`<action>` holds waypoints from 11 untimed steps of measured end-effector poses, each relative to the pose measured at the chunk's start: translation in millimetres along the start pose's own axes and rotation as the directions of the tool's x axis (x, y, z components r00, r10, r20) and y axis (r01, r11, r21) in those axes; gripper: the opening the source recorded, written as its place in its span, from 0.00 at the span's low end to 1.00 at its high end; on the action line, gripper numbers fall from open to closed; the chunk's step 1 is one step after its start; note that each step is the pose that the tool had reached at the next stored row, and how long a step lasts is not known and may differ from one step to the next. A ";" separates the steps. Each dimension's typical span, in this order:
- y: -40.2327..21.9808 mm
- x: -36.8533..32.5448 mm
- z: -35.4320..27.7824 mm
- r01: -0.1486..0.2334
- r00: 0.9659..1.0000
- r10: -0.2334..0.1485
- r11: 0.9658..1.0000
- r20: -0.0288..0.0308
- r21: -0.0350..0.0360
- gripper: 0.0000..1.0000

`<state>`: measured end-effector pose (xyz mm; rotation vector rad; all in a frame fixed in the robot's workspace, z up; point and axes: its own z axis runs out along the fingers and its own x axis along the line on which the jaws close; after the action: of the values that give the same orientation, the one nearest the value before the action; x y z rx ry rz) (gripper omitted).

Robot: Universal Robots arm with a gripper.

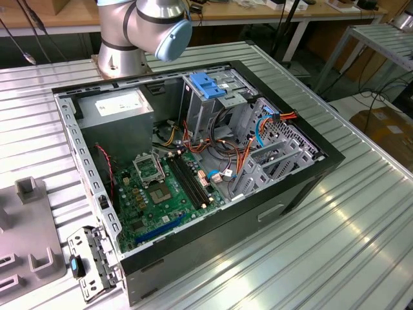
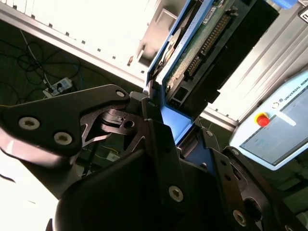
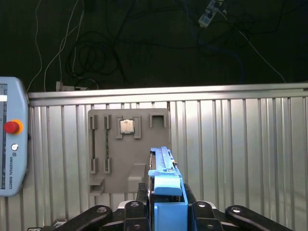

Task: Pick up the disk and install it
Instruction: 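Pick up the disk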

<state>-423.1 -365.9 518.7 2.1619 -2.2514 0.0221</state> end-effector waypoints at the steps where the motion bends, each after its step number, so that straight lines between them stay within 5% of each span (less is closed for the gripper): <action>1: -0.6 0.0 0.0 0.000 1.000 0.000 1.000 0.000 0.000 0.37; 11: -6.4 -0.3 0.0 0.000 1.000 0.000 1.000 0.000 0.000 0.37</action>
<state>-416.6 -365.9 518.7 2.1619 -2.2515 0.0220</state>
